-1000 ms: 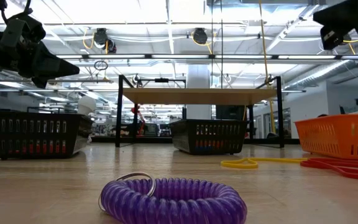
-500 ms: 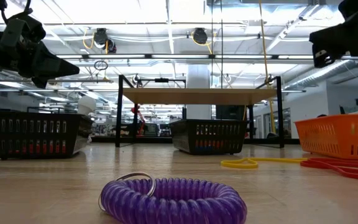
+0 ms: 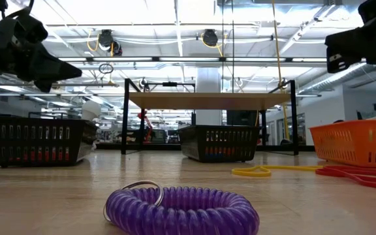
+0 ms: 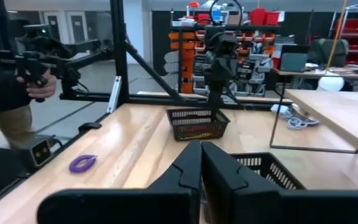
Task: Pick & Place Office Desk Supplies
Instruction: Put the yellow rubber band into the left black bin
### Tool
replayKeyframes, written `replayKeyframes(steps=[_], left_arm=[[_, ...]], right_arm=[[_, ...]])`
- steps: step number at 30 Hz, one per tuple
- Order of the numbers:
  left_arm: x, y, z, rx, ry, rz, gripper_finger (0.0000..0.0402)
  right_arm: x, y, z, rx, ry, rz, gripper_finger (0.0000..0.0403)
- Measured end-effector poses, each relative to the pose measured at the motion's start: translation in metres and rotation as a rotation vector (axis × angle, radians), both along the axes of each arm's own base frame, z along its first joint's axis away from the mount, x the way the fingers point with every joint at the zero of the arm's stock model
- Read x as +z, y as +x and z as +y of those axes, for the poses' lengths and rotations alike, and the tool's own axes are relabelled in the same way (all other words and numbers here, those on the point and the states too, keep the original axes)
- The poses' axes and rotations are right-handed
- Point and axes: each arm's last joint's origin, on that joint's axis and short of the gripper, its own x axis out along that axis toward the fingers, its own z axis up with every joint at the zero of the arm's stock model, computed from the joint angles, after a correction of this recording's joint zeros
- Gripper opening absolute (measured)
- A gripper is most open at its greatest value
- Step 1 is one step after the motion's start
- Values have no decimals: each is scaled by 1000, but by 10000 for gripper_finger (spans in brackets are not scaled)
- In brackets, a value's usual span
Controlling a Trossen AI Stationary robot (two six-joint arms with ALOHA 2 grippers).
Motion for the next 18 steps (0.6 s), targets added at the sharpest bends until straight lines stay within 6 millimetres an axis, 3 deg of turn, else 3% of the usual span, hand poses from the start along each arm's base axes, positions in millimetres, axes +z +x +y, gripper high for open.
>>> replayKeyframes(steps=[10,14,18], left_arm=[[0,0,0,-7,-3,3,17],[2,0,2,70,-37,-24,17],[29,2,2,76,-20,-53,17]], right_arm=[[-1,0,0,-2,-22,5,1],[-1,0,0,-2,-22,5,1],[-1,0,0,-2,-22,5,1]])
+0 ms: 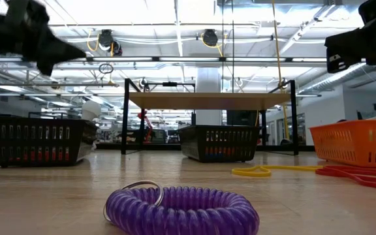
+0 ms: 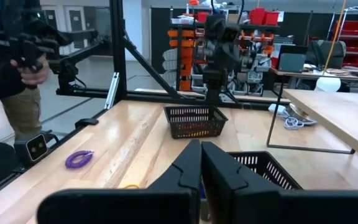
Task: Pick & Place Office Desk Supplies
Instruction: Put the yellow rubber band into the left black bin
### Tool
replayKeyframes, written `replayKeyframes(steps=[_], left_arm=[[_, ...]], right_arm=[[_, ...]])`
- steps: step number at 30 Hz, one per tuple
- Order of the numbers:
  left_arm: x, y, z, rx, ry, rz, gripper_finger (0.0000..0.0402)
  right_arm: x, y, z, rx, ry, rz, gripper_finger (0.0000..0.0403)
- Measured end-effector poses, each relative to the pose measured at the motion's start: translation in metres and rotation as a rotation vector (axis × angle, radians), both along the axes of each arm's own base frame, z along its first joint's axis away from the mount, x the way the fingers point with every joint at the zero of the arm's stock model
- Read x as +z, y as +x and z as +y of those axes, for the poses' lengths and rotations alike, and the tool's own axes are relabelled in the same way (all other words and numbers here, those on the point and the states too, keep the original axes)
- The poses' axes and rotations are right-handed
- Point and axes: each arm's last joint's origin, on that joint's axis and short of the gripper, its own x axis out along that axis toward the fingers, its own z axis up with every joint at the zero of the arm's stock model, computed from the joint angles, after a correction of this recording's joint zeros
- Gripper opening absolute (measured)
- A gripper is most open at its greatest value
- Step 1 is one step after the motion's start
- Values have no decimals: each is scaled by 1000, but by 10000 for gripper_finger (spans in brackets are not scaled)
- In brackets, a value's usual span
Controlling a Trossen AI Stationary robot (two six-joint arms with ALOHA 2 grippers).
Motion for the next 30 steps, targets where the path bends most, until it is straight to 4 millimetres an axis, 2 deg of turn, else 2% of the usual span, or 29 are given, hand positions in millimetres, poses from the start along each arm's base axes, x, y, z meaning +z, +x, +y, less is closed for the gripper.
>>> replayKeyframes(steps=[2,5,9,14,19,22,26,30], left_arm=[[20,6,-1,-3,3,12,17],[53,27,-7,-20,15,79,16],[85,74,-20,-40,69,256,16],[107,141,-39,-156,102,445,17],[101,212,-58,-272,177,629,20],[96,250,-69,-352,228,687,37],[75,292,-81,-448,250,791,84],[51,321,-89,-544,306,866,143]], right_arm=[[0,0,0,0,0,0,1],[0,0,0,1,16,2,1],[-4,1,0,1,37,13,1],[-8,2,1,2,35,18,1],[-9,2,1,5,35,20,1],[-9,2,1,6,38,21,1],[-9,2,1,6,37,23,1],[-9,2,1,6,38,22,1]])
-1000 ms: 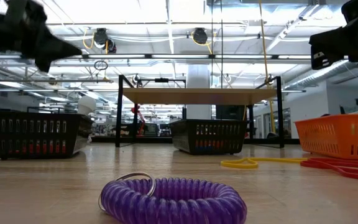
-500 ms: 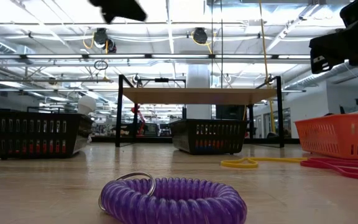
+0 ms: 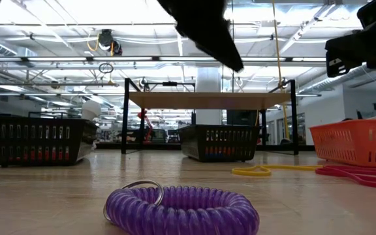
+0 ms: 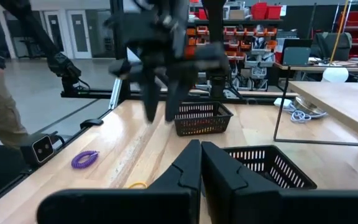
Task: Pick & Place Office Desk Supplies
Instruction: Put the yellow rubber band into the left black bin
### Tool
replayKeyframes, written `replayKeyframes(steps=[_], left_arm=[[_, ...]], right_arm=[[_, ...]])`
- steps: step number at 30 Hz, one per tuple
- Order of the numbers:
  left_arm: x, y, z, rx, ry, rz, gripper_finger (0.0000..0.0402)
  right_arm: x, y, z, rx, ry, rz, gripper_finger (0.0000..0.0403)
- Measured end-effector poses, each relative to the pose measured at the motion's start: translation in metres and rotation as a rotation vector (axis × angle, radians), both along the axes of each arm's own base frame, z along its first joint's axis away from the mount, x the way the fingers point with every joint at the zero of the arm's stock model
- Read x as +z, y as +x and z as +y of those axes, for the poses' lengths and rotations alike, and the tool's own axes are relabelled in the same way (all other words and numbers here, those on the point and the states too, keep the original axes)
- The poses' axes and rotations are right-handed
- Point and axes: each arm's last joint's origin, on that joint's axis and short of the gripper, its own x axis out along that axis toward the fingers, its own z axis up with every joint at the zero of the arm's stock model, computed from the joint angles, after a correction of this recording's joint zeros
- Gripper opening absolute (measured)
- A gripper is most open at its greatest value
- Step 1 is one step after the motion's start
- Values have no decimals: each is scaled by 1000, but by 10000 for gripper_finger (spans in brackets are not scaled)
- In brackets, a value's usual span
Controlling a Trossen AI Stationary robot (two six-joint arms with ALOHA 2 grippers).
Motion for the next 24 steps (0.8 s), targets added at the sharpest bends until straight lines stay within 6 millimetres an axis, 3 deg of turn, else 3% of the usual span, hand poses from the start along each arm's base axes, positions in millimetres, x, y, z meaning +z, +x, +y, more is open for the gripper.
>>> replayKeyframes(steps=[7,16,20,24], left_arm=[[-41,22,-11,-132,-50,199,208],[-80,21,-47,-280,54,257,214],[-95,24,-45,-277,73,286,214],[-98,27,-38,-275,68,286,214]], right_arm=[[0,0,0,3,0,0,1],[0,0,0,2,-10,-4,1],[0,0,0,2,-10,-14,1],[0,1,0,2,-3,-21,1]])
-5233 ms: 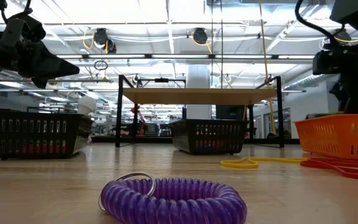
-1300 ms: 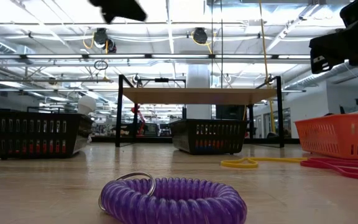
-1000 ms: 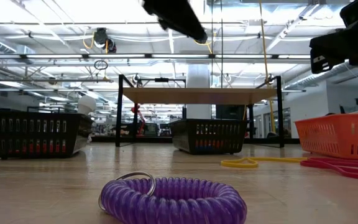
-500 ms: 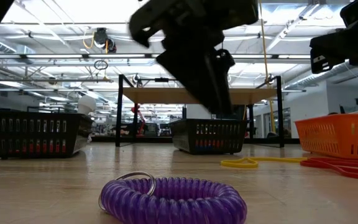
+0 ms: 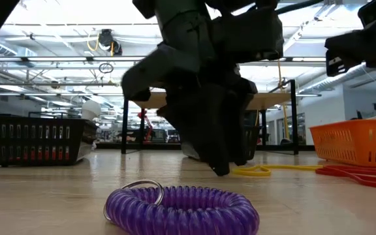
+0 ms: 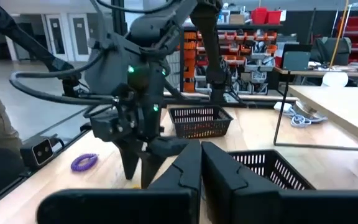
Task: Pick & Place Office Desk Supplies
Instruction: Put the yellow rubber band into the left black bin
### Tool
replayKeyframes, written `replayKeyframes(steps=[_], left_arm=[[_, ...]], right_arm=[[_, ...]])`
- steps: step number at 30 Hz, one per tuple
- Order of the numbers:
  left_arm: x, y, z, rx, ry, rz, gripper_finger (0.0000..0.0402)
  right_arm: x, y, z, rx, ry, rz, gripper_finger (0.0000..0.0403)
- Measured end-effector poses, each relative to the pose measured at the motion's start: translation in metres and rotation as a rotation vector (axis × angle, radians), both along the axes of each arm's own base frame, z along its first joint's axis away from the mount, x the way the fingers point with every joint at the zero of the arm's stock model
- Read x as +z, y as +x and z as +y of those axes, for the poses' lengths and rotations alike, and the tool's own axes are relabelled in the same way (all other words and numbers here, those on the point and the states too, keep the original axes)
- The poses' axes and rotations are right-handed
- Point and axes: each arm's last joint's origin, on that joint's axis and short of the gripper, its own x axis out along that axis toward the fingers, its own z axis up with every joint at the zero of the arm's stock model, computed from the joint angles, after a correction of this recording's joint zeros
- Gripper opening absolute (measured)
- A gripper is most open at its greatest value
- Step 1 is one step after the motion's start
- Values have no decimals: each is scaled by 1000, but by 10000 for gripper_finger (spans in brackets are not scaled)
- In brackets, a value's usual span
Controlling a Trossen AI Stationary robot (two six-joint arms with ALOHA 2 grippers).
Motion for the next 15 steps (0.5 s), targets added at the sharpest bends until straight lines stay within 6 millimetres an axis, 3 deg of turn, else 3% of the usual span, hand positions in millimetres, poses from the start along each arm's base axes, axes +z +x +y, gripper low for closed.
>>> replayKeyframes(steps=[10,15], left_arm=[[3,6,0,-120,-35,-38,212],[-10,7,1,-158,-72,1,171]], right_arm=[[3,1,0,-4,0,-65,1],[3,1,0,-4,0,-66,1]])
